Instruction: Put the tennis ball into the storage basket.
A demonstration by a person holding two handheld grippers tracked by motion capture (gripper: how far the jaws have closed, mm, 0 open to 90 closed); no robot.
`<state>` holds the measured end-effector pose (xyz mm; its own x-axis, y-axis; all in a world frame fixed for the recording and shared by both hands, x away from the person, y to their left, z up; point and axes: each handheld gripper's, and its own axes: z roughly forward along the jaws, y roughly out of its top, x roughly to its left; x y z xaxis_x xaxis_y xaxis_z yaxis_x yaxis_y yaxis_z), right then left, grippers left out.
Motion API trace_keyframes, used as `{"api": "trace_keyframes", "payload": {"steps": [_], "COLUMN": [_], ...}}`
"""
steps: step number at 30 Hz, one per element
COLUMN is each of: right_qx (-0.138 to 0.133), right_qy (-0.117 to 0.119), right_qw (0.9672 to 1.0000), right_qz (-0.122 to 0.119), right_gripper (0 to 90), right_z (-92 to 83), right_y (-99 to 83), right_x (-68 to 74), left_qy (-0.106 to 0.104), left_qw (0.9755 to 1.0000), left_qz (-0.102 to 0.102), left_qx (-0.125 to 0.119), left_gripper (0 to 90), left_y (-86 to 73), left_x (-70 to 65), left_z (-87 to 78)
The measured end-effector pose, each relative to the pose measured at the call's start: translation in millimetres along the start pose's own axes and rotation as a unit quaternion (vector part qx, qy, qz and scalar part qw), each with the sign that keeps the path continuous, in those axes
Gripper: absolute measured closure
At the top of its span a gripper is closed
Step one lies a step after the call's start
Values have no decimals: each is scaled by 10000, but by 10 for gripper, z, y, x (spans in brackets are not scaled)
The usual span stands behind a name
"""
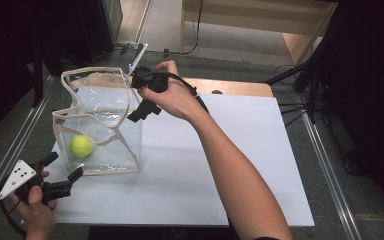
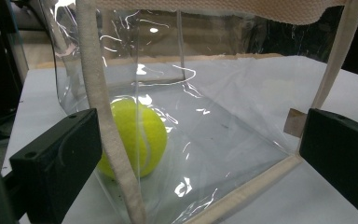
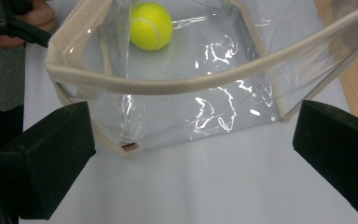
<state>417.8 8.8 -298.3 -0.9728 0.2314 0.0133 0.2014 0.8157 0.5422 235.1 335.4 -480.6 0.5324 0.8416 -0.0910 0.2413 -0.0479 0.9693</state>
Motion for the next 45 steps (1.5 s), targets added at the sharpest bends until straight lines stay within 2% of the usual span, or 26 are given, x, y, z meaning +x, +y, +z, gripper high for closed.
{"api": "trace_keyframes", "payload": {"steps": [11,20,30,39,43,45], "right_qx": [69,20,-156,-299,-350,-375], "right_qy": [48,33,-18,-50,-48,-94], "right_qw": [10000,10000,9999,9994,9991,9990], "right_qz": [20,48,51,140,253,212], "right_gripper": [0,0,0,0,0,0], "right_z": [213,364,449,536,566,576], "right_y": [-144,-253,-382,-596,-689,-739], "right_x": [45,95,166,197,221,228], "left_qy": [-6,-8,-11,-9,-8,-13], "left_qw": [10000,10000,10000,10000,10000,10000], "left_qz": [1,1,1,-2,-2,6], "left_qx": [0,-1,4,-4,-1,-3], "left_gripper": [0,0,0,0,0,0], "left_y": [0,0,3,1,0,0], "left_x": [1,3,9,5,1,0], "left_z": [0,-1,-9,-2,0,1]}}
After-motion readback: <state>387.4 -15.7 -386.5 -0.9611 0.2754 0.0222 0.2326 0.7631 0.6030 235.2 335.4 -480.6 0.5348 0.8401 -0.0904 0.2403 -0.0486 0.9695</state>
